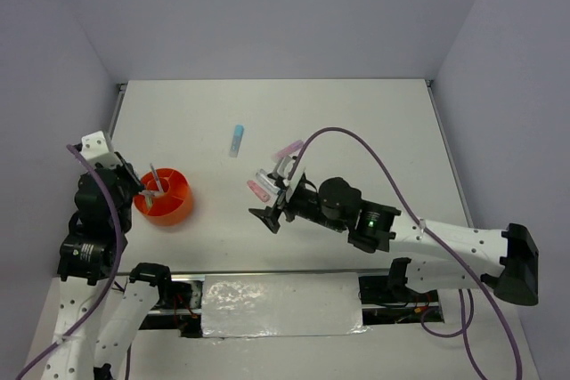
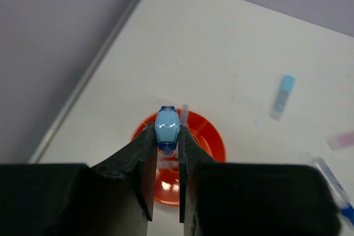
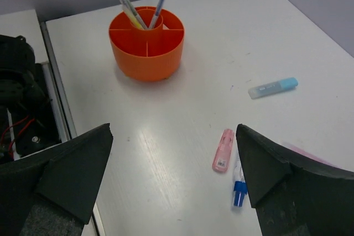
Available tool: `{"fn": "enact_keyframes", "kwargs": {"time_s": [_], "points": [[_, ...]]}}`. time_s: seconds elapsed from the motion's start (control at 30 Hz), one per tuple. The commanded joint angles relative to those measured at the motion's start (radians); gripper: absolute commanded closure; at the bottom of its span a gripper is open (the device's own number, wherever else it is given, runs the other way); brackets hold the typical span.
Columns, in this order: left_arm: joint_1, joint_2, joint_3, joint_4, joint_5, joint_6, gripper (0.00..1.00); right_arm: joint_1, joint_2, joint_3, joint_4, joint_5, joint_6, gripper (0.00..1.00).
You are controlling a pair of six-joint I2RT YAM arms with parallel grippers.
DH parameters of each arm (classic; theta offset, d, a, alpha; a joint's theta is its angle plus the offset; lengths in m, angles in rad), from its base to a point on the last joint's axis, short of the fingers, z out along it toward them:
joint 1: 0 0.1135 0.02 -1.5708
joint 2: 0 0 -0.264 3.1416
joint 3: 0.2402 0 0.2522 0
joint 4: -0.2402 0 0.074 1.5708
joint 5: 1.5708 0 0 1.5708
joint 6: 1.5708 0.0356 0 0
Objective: Sort the stationery into containers
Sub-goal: Place the stationery in the storage box.
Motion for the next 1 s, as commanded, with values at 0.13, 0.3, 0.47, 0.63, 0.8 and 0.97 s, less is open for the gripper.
{"fn": "enact_keyframes", "kwargs": {"time_s": [0.13,0.3,0.47,0.63,0.8,0.97], "points": [[0.009,0.071,-0.1,0.269,-0.218,0.225,0.9,0.001,-0.139,-0.106,-0.01,-0.065,-0.028,0.0],[0.081,0.115,-0.145,0.273,-0.145,0.179,0.91,0.0,-0.2,-0.143,-0.03,-0.054,-0.042,0.0],[0.196,0.105,-0.188,0.24,0.017,0.112,0.87,-0.002,-0.248,-0.163,-0.026,-0.074,-0.046,0.0],[0.227,0.118,-0.245,0.247,0.069,0.075,0.76,0.0,-0.268,-0.168,-0.03,-0.096,-0.046,0.0],[0.236,0.129,-0.243,0.231,0.086,0.058,0.74,-0.002,-0.268,-0.168,-0.035,-0.097,-0.048,0.0],[0.248,0.111,-0.246,0.227,0.084,0.05,0.67,0.0,-0.263,-0.166,-0.038,-0.103,-0.048,0.0]]}}
